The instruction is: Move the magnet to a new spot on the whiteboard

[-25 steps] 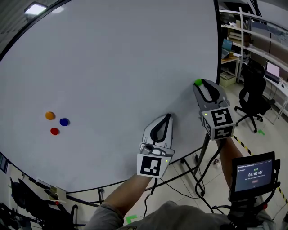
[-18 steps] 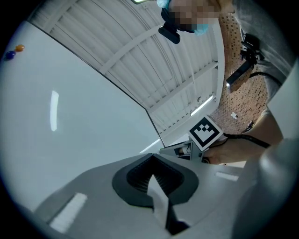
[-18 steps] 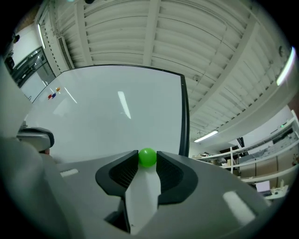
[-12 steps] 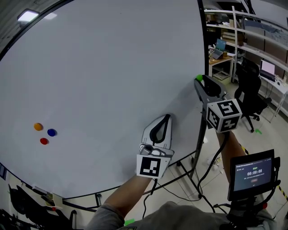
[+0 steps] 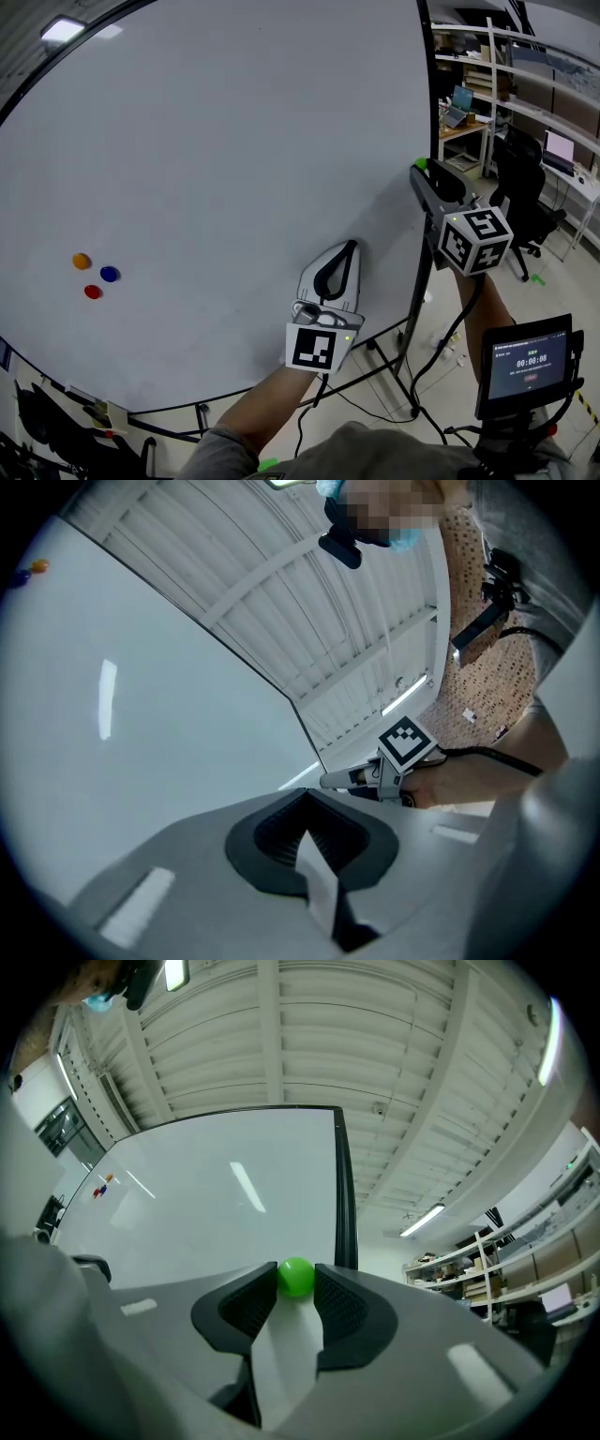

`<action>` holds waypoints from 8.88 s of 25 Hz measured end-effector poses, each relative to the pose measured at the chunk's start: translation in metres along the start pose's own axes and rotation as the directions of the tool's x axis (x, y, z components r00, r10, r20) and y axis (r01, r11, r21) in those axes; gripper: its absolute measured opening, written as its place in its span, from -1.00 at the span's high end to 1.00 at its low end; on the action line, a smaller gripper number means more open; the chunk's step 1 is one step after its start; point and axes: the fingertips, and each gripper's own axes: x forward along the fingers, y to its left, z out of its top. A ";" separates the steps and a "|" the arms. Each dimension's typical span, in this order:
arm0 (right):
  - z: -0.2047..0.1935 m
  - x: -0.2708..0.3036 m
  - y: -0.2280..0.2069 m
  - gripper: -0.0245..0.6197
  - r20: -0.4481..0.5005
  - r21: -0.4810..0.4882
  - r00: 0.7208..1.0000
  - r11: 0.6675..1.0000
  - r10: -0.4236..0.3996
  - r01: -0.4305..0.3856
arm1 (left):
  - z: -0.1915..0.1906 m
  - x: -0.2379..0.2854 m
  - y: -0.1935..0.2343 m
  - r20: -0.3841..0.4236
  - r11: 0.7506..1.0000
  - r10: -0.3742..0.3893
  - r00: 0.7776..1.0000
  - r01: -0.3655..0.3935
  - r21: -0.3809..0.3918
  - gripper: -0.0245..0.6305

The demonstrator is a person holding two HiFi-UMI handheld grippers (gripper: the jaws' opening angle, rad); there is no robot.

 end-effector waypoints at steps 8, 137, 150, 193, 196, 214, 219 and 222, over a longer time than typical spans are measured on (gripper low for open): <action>-0.002 0.001 -0.002 0.46 -0.016 -0.069 1.000 0.997 -0.023 0.022 | -0.002 0.001 0.004 0.001 1.000 0.009 1.000 -0.009 -0.002 0.93; 0.043 0.023 -0.008 0.45 -0.063 -0.050 0.998 0.999 -0.018 0.015 | 0.046 0.024 0.021 0.023 0.999 0.033 0.999 -0.034 0.013 0.93; 0.054 0.013 0.094 0.64 -0.031 -0.216 0.997 0.973 0.073 -0.078 | 0.070 0.001 0.070 0.022 0.992 0.123 0.992 -0.123 0.005 0.93; 0.075 0.059 0.558 0.42 -0.009 -0.490 0.901 0.784 0.433 -0.382 | 0.176 -0.292 0.282 -0.045 0.845 0.501 0.864 -0.478 0.239 0.93; 0.077 0.064 0.556 0.51 -0.007 -0.549 0.924 0.771 0.382 -0.323 | 0.175 -0.292 0.282 -0.066 0.855 0.493 0.867 -0.469 0.222 0.93; 0.055 0.051 0.477 0.52 -0.048 -0.505 0.964 0.826 0.260 -0.248 | 0.139 -0.238 0.240 -0.089 0.931 0.350 0.933 -0.335 0.148 0.93; 0.050 0.042 0.419 0.53 -0.056 -0.505 0.980 0.841 0.193 -0.195 | 0.119 -0.196 0.207 -0.102 0.956 0.285 0.953 -0.274 0.107 0.93; 0.046 0.036 0.381 0.53 -0.062 -0.502 0.987 0.850 0.148 -0.159 | 0.110 -0.170 0.185 -0.100 0.968 0.244 0.965 -0.236 0.087 0.93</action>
